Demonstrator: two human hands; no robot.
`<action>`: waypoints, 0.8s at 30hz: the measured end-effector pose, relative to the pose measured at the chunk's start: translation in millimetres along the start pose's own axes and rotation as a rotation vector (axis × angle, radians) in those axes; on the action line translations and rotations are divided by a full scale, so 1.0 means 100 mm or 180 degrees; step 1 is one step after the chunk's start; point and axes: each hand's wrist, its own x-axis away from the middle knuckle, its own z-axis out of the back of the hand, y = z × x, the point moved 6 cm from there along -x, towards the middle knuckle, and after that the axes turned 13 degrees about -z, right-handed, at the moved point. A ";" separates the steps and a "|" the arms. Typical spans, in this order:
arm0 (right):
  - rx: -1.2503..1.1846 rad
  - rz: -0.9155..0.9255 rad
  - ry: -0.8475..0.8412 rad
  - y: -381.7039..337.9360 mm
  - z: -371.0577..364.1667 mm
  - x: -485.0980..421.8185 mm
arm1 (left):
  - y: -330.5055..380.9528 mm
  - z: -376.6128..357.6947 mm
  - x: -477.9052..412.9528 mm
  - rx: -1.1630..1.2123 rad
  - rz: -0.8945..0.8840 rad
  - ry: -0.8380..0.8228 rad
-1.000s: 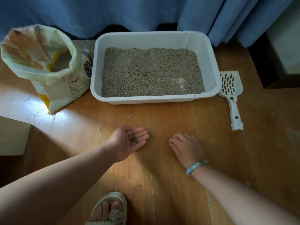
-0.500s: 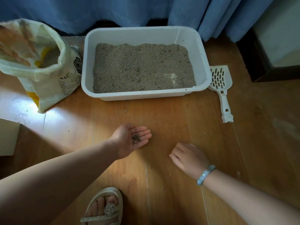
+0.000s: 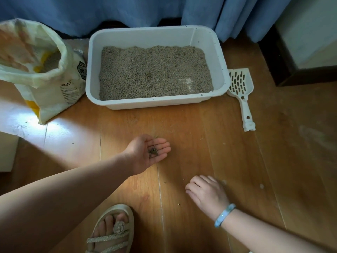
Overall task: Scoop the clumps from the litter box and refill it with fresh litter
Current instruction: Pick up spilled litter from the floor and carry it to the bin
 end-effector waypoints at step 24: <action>0.0109 0.0549 -0.0120 -0.37 -0.08 0.20 | 0.02 0.07 0.07 0.0029 -0.0075 -0.0020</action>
